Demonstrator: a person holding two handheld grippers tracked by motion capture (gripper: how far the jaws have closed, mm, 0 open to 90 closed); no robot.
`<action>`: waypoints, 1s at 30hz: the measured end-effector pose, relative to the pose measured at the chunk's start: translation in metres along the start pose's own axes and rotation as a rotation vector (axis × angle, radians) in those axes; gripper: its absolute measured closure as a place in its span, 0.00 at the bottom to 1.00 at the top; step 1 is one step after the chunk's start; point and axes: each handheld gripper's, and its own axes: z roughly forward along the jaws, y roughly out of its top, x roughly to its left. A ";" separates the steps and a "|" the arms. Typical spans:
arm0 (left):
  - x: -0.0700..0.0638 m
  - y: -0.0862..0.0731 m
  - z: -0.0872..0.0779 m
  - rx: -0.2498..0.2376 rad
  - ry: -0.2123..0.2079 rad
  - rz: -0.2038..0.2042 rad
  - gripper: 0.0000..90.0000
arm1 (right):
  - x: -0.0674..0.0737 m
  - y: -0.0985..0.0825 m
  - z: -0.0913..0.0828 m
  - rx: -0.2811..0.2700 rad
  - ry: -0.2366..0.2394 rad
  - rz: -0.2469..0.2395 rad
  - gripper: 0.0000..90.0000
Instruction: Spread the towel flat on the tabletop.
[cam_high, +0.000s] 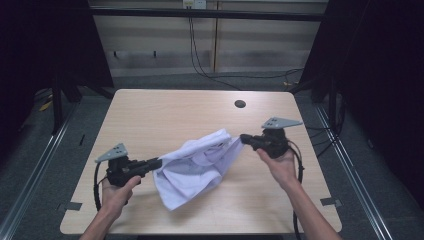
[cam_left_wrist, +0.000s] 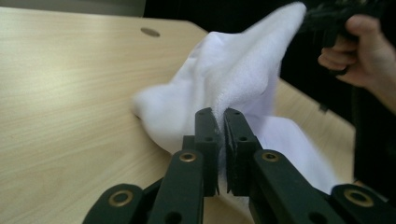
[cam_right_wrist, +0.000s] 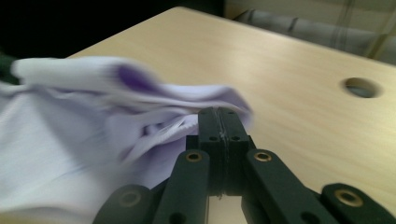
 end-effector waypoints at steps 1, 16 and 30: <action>0.000 0.000 0.000 0.000 0.000 0.000 0.95 | 0.000 0.000 0.000 0.000 0.000 0.000 1.00; 0.024 -0.020 0.006 0.120 0.039 -0.115 0.91 | -0.059 -0.013 -0.015 0.060 -0.207 0.072 0.99; 0.010 -0.008 0.022 0.178 0.115 0.001 0.67 | -0.036 -0.061 0.010 0.161 -0.058 0.044 0.71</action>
